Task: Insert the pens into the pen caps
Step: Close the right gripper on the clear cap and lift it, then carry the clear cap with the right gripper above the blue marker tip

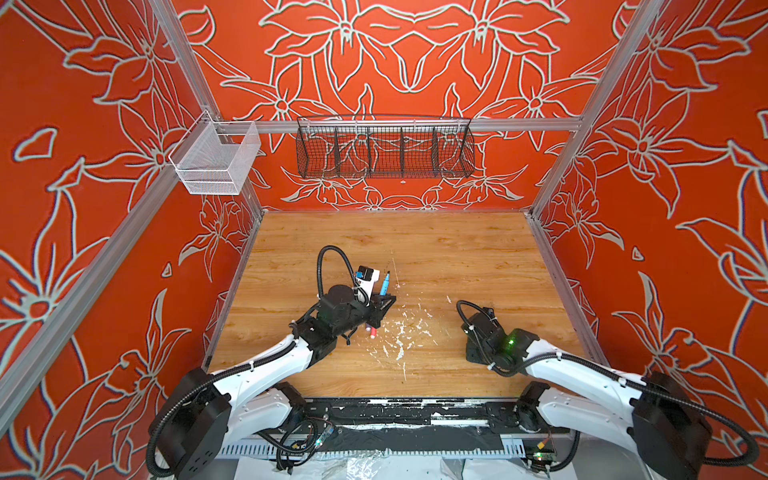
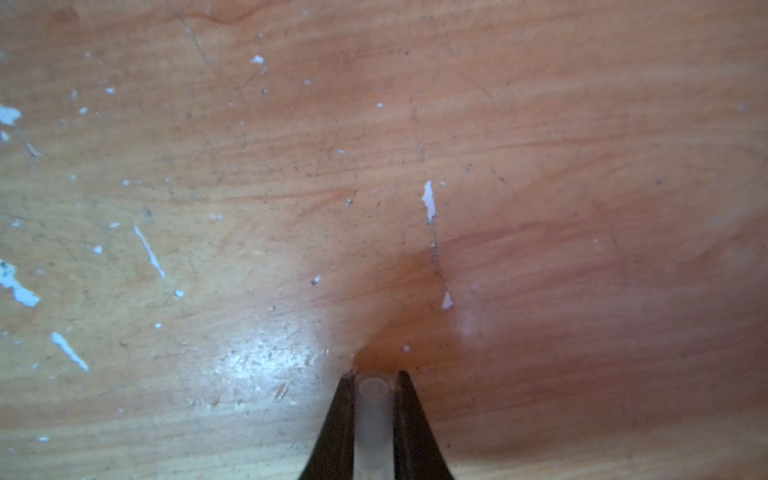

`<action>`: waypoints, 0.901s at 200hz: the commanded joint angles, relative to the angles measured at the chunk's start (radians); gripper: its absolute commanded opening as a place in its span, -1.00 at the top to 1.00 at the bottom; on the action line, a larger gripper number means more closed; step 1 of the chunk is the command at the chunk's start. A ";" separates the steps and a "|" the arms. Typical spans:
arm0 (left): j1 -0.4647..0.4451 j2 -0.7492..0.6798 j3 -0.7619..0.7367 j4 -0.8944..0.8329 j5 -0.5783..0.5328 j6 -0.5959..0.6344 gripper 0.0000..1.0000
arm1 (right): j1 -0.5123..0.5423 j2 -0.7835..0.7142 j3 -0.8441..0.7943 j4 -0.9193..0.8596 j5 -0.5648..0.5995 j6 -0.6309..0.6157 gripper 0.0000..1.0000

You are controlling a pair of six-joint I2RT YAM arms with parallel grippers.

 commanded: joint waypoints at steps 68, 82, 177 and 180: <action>-0.007 0.017 0.029 0.018 0.044 0.000 1.00 | 0.002 -0.081 0.049 -0.035 -0.008 0.020 0.93; -0.008 0.025 0.033 0.025 0.072 -0.020 1.00 | 0.003 -0.103 0.093 -0.036 -0.001 0.019 0.93; -0.023 0.027 0.023 0.056 0.089 -0.039 1.00 | 0.003 0.036 0.544 0.194 -0.066 0.009 1.00; -0.023 0.029 0.023 0.056 0.087 -0.039 1.00 | 0.004 0.046 0.554 0.206 -0.070 0.009 0.99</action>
